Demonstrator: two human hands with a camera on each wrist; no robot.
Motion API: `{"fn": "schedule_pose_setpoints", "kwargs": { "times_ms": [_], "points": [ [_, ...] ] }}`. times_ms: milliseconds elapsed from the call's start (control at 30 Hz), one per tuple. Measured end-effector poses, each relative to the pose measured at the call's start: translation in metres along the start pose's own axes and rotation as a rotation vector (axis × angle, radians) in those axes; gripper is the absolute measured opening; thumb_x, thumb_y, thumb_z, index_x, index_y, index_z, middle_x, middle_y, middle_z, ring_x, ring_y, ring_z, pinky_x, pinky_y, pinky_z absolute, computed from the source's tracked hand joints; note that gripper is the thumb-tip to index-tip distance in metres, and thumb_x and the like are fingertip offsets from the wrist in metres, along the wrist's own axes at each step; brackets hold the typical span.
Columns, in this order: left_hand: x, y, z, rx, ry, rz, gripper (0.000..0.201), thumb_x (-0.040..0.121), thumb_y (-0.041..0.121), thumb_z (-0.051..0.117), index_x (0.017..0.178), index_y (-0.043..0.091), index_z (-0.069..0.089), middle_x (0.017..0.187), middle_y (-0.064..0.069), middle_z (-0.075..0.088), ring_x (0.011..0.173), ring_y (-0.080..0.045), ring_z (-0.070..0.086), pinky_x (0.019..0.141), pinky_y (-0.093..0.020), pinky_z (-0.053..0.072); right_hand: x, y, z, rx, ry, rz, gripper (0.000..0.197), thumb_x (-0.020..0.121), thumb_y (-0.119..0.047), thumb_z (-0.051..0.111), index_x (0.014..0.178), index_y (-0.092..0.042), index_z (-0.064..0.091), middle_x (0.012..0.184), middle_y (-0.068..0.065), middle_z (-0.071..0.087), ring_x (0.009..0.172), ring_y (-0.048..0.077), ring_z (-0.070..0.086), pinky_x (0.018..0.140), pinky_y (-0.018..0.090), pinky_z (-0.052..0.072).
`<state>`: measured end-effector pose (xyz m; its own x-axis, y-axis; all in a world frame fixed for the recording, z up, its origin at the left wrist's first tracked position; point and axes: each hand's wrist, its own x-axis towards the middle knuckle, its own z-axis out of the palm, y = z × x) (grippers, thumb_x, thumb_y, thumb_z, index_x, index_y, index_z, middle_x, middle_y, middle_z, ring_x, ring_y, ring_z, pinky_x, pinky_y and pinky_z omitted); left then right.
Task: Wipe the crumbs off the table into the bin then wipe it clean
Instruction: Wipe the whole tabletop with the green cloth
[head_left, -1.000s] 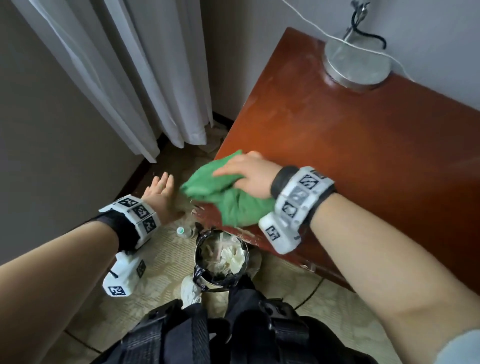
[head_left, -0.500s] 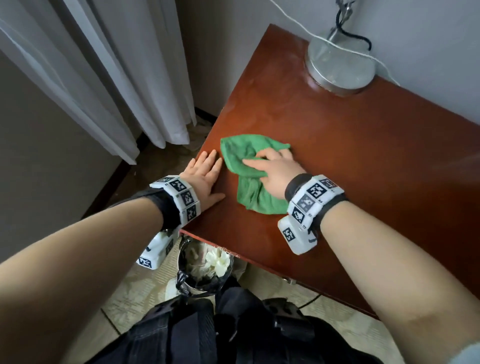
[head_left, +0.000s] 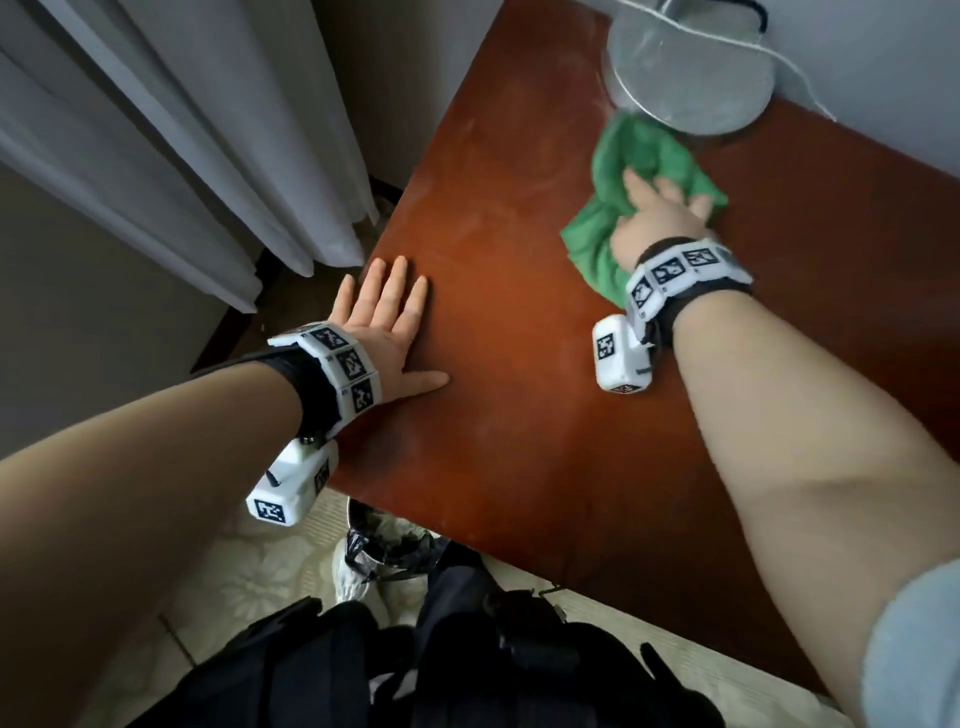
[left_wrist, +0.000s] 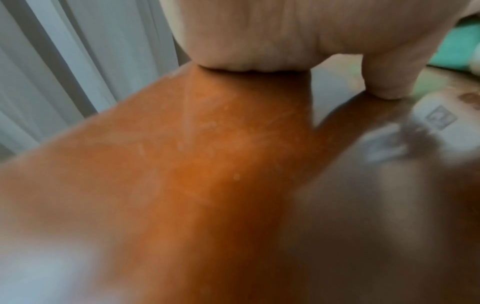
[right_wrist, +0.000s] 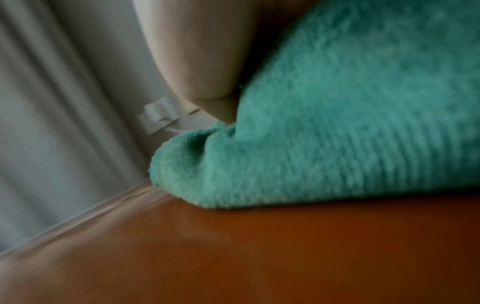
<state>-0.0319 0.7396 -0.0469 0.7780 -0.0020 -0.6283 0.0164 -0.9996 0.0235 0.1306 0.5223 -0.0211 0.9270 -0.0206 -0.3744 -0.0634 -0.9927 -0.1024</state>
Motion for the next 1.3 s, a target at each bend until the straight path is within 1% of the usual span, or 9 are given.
{"fn": "schedule_pose_setpoints", "kwargs": {
  "times_ms": [133,200,300,433,500,633,767,1033,1300],
  "points": [
    [-0.001,0.000,0.003,0.002,0.034,0.003,0.103,0.081,0.073,0.034,0.145,0.017,-0.024,0.151,-0.009,-0.030,0.141,-0.026,-0.025,0.113,-0.043,-0.013,-0.036,-0.061,0.021,-0.089,-0.069,-0.433,0.062,0.090,-0.019,0.042,0.142,-0.044,0.024,0.155,-0.011,0.018,0.135,0.029,0.018,0.108,0.044,0.026],
    [-0.001,-0.001,0.004,0.001,0.051,-0.005,0.103,0.080,0.074,0.035,0.146,0.017,-0.022,0.152,-0.009,-0.029,0.141,-0.026,-0.023,0.114,-0.043,-0.012,-0.046,-0.069,0.029,-0.115,-0.133,-0.570,0.061,0.091,-0.017,0.042,0.143,-0.044,0.025,0.154,-0.011,0.020,0.137,0.028,0.016,0.111,0.042,0.026],
    [-0.002,0.000,0.001,-0.002,0.033,-0.003,0.103,0.081,0.074,0.034,0.145,0.018,-0.024,0.151,-0.008,-0.031,0.141,-0.025,-0.025,0.114,-0.043,-0.012,-0.024,-0.038,0.019,-0.118,-0.083,-0.468,0.058,0.093,-0.018,0.040,0.143,-0.043,0.024,0.153,-0.008,0.023,0.136,0.030,0.019,0.110,0.044,0.027],
    [-0.002,-0.001,-0.001,-0.002,-0.023,-0.007,0.103,0.082,0.074,0.032,0.142,0.018,-0.029,0.149,-0.007,-0.035,0.138,-0.024,-0.030,0.113,-0.043,-0.015,0.013,0.028,-0.004,-0.043,0.012,0.009,0.053,0.097,-0.027,0.035,0.145,-0.042,0.018,0.153,-0.002,0.021,0.131,0.035,0.024,0.108,0.049,0.028],
    [-0.001,0.000,-0.002,0.001,-0.028,-0.007,0.103,0.082,0.074,0.033,0.143,0.018,-0.029,0.149,-0.007,-0.035,0.138,-0.024,-0.030,0.113,-0.043,-0.015,0.012,0.033,-0.006,0.000,0.013,0.077,0.054,0.097,-0.025,0.035,0.145,-0.043,0.017,0.153,-0.003,0.020,0.132,0.034,0.023,0.108,0.050,0.027],
    [-0.001,-0.001,-0.001,-0.005,-0.026,-0.004,0.102,0.081,0.074,0.033,0.143,0.019,-0.028,0.149,-0.007,-0.035,0.139,-0.024,-0.029,0.113,-0.043,-0.015,-0.021,0.002,0.015,-0.010,0.053,-0.138,0.056,0.095,-0.024,0.039,0.143,-0.045,0.022,0.153,-0.006,0.021,0.135,0.030,0.019,0.109,0.052,0.023],
    [-0.005,-0.001,-0.001,-0.037,0.012,0.032,0.101,0.083,0.070,0.038,0.145,0.019,-0.023,0.151,-0.007,-0.031,0.140,-0.024,-0.027,0.113,-0.043,-0.014,-0.086,-0.014,0.046,-0.001,-0.007,-0.339,0.055,0.094,-0.022,0.039,0.142,-0.046,0.024,0.153,-0.010,0.020,0.138,0.028,0.015,0.111,0.052,0.021],
    [-0.037,-0.034,0.024,-0.032,0.019,0.209,0.094,0.089,0.052,0.049,0.147,0.020,-0.018,0.153,-0.004,-0.028,0.141,-0.024,-0.023,0.115,-0.038,-0.007,-0.182,-0.026,0.086,-0.044,-0.147,-0.431,0.055,0.095,-0.034,0.040,0.143,-0.048,0.016,0.154,-0.012,0.011,0.140,0.027,0.005,0.110,0.051,0.017],
    [-0.047,-0.041,0.032,-0.051,0.045,0.196,0.091,0.091,0.052,0.045,0.147,0.015,-0.017,0.153,-0.002,-0.027,0.142,-0.020,-0.023,0.115,-0.039,-0.008,-0.156,-0.042,0.071,-0.079,-0.157,-0.448,0.052,0.098,-0.030,0.038,0.142,-0.049,0.019,0.154,-0.013,0.013,0.141,0.025,0.006,0.112,0.048,0.013]
  ]
}}
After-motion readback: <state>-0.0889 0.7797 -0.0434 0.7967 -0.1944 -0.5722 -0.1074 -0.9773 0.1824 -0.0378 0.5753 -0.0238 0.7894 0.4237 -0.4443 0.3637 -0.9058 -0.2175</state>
